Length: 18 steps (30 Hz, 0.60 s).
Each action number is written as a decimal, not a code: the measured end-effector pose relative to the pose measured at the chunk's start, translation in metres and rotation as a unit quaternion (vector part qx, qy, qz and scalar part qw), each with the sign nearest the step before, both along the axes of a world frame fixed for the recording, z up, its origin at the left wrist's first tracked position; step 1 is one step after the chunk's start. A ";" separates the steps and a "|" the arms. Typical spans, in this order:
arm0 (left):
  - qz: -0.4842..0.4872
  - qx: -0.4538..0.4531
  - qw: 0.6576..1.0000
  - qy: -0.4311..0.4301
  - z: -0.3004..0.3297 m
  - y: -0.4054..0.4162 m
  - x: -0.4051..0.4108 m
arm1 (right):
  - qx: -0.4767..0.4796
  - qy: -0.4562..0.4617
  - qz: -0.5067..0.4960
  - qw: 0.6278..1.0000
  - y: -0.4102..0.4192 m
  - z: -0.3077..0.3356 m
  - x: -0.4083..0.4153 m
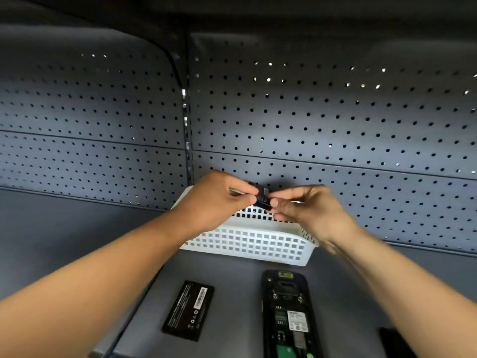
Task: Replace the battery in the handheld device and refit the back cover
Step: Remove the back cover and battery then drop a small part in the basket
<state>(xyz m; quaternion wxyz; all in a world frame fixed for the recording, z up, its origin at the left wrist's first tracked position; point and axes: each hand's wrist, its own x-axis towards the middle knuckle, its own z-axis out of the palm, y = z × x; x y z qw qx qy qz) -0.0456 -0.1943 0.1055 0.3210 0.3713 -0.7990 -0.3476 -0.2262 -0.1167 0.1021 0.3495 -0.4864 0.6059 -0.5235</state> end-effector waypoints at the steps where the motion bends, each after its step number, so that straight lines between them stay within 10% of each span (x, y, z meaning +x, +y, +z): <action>1: 0.003 0.010 1.000 -0.014 -0.001 -0.007 -0.001 | 0.025 -0.038 0.008 0.999 -0.006 -0.001 -0.001; 18: -0.093 0.217 0.917 -0.322 0.001 -0.038 -0.010 | 0.306 0.069 0.114 0.943 -0.037 -0.013 -0.007</action>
